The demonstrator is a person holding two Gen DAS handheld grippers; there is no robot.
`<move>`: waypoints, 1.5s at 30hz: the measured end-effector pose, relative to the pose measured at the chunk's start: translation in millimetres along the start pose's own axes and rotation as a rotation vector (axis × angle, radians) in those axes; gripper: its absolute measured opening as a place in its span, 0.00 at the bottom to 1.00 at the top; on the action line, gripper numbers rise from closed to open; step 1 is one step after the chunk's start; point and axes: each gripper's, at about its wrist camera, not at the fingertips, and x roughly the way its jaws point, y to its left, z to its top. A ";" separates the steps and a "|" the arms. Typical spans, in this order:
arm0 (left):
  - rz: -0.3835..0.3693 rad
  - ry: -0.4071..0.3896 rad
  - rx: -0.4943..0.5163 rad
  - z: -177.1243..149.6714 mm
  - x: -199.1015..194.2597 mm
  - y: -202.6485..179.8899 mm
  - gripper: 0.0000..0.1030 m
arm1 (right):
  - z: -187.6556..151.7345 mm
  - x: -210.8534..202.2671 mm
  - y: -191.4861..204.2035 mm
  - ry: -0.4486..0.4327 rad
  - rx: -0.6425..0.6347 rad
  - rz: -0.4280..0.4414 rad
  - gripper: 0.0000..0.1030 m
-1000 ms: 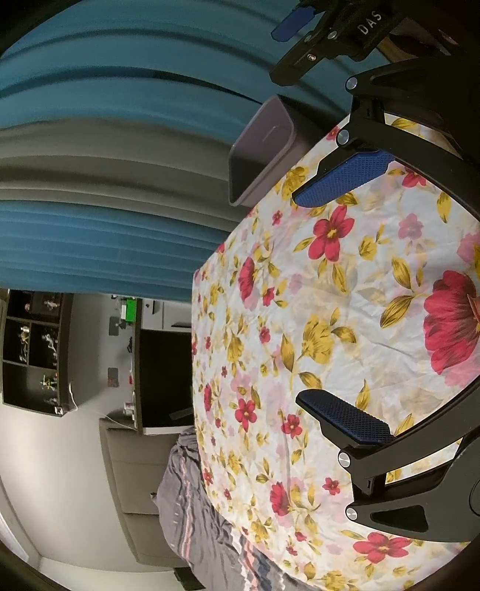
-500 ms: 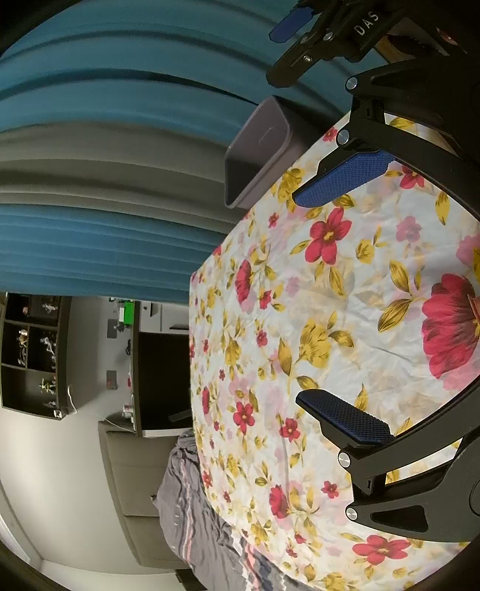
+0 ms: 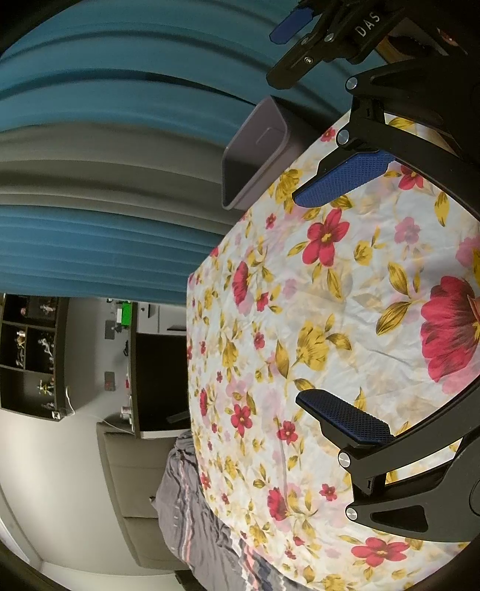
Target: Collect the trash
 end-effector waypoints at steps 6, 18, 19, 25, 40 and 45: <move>-0.002 0.000 -0.001 0.3 -0.1 -0.3 0.94 | 0.0 0.0 -0.6 0.000 0.001 0.001 0.95; -0.003 0.003 0.003 -1.8 0.4 -1.1 0.94 | 1.0 0.2 -2.9 0.002 0.002 0.001 0.95; -0.002 0.002 0.003 -1.1 0.6 -1.5 0.94 | 0.9 0.0 -2.7 0.001 0.003 0.001 0.95; -0.007 0.007 0.002 -1.9 1.5 -1.5 0.94 | 1.1 0.3 -3.9 0.002 0.003 0.002 0.95; -0.061 0.005 0.033 -3.1 -0.7 -0.6 0.94 | -0.1 -0.2 -3.4 0.007 0.005 0.005 0.95; -0.044 -0.019 0.057 -1.1 -4.5 -3.8 0.88 | -0.6 -0.7 -3.9 0.007 0.010 0.004 0.95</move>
